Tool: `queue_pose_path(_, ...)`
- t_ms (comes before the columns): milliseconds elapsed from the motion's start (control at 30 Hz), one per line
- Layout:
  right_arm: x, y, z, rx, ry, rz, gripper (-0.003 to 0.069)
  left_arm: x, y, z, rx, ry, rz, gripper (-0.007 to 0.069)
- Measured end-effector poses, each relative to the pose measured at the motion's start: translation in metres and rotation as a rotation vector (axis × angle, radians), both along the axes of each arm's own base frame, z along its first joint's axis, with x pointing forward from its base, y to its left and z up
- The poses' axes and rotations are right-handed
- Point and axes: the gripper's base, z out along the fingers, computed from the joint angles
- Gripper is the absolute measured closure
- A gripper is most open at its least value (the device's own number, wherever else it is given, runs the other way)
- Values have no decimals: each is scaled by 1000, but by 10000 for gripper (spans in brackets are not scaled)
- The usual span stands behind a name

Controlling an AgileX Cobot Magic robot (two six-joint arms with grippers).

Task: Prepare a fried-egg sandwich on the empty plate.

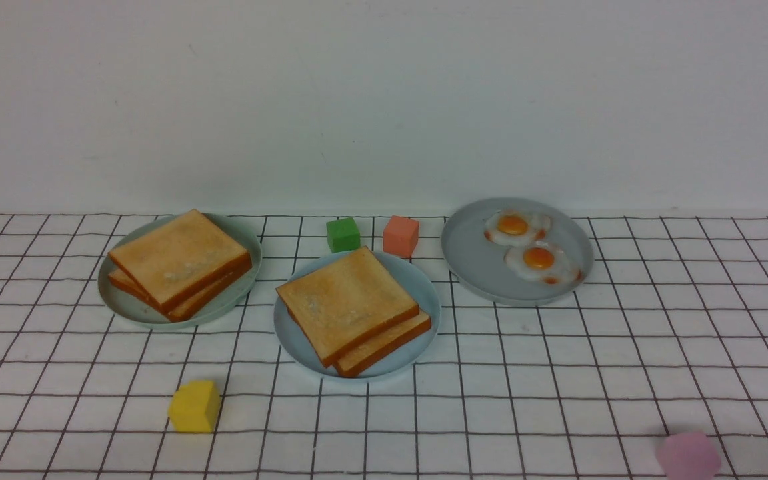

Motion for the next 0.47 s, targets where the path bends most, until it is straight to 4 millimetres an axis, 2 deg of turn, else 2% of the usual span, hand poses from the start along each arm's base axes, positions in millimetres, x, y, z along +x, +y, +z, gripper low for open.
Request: queue_pose_path(467,0,0,0,0,0,0,493,0,0,0,0,0,0,587)
